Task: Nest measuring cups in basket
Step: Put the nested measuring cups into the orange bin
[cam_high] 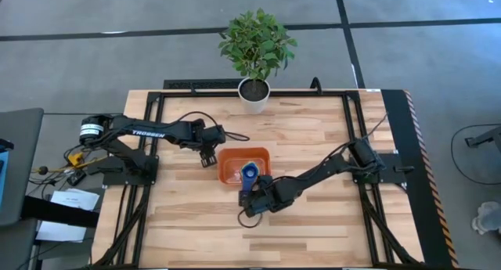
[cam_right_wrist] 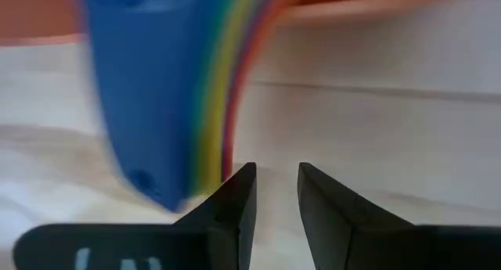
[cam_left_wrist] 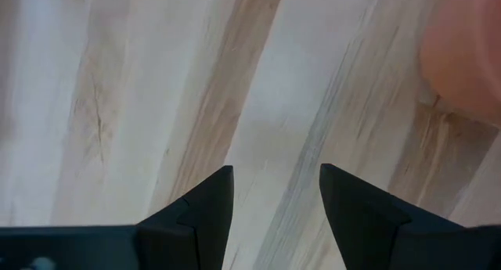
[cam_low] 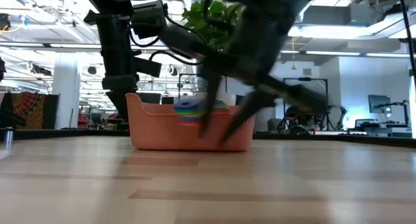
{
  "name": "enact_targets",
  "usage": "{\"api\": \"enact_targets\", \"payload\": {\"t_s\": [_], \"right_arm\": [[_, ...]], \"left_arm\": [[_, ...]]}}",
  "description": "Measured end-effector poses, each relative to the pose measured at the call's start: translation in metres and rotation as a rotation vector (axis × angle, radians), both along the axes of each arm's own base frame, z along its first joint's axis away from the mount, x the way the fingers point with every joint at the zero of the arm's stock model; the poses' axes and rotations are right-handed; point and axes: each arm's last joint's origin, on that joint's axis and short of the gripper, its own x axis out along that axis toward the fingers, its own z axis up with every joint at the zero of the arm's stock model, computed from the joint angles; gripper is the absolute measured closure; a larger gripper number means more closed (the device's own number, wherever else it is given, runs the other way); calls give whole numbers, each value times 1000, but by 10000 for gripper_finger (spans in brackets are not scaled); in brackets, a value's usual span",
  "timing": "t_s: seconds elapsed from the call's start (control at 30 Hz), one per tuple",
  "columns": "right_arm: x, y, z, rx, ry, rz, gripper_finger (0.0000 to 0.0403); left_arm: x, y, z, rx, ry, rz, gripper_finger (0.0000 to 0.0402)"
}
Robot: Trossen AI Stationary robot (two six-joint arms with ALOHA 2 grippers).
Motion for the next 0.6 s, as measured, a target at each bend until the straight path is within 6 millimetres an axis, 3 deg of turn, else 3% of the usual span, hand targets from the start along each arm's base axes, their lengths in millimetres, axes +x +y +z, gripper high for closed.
{"api": "enact_targets", "payload": {"t_s": [0.17,0.33,0.6], "right_arm": [[13,-1,1,-13,-116,19,285],[16,-5,4,-113,-143,63,285],[25,-15,9,-126,-192,106,285]], "left_arm": [[-2,0,-1,-3,16,2,221],[-1,0,0,-6,13,-2,221],[-5,0,1,-13,32,-7,221]]}}
